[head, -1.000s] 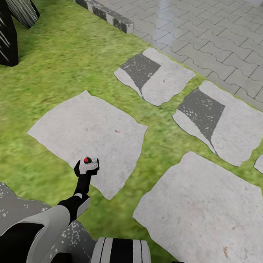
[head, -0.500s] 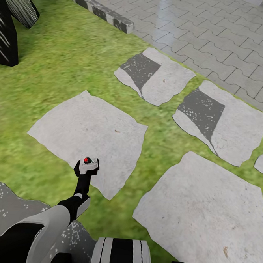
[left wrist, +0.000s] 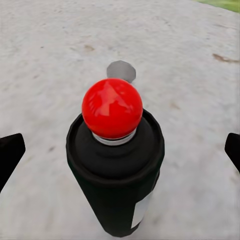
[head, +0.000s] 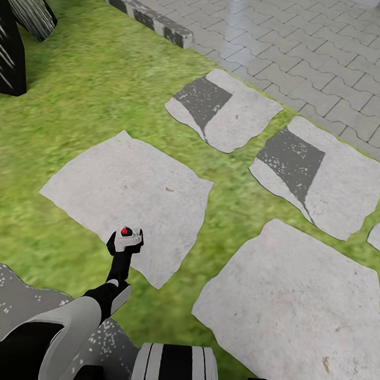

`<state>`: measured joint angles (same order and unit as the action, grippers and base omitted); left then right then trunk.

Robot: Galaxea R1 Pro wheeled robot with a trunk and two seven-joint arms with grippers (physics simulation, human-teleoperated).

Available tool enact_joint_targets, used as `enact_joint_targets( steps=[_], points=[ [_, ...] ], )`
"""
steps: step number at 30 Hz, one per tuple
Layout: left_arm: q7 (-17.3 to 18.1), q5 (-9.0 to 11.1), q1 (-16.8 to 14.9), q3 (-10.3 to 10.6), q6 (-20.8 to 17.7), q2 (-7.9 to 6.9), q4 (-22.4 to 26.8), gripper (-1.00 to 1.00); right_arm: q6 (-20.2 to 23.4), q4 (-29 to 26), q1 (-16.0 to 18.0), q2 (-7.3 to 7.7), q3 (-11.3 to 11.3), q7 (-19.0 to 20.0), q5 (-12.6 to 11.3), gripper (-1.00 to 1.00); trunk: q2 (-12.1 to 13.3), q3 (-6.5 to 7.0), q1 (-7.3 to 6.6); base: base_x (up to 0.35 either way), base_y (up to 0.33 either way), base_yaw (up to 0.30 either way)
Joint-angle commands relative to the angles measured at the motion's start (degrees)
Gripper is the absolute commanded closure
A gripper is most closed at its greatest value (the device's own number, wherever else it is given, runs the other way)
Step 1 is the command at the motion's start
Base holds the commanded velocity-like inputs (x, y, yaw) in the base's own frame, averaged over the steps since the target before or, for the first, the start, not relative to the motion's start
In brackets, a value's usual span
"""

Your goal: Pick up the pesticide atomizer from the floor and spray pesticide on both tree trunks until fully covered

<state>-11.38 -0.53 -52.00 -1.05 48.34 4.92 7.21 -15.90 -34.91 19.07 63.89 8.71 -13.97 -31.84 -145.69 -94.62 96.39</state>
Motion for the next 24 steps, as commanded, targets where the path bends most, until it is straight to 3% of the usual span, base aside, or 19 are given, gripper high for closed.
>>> enact_joint_targets(
  steps=[1,7,22,23,24],
  points=[
    [0.02,0.0,-0.01,0.0,0.0,0.0,0.0,-1.0,-1.71,0.62,0.0,-0.03,-0.08,0.0,0.57,-1.0,0.0,0.0,0.0,0.0,0.0,0.0],
    [0.04,0.0,-0.01,0.0,0.0,0.0,0.0,-1.0,-4.16,2.35,0.0,0.0,-0.16,0.0,1.62,-1.0,0.0,0.0,0.0,0.0,0.0,0.0],
    [0.03,0.0,-0.03,0.0,0.0,0.01,-0.02,-1.0,-4.83,2.57,0.0,0.01,-0.11,0.0,1.86,-1.0,0.0,0.0,0.0,0.0,0.0,0.0],
    [0.03,0.0,-0.03,0.0,0.0,0.01,-0.01,1.0,-4.83,2.57,0.0,0.01,-0.11,0.0,1.86,-1.0,0.0,0.0,0.0,0.0,0.0,0.0],
    [0.04,0.0,-0.03,0.0,0.0,0.02,-0.01,1.0,-4.83,2.57,0.0,0.01,-0.12,0.0,1.87,-1.0,0.0,0.0,0.0,0.0,0.0,0.0]
  ],
)
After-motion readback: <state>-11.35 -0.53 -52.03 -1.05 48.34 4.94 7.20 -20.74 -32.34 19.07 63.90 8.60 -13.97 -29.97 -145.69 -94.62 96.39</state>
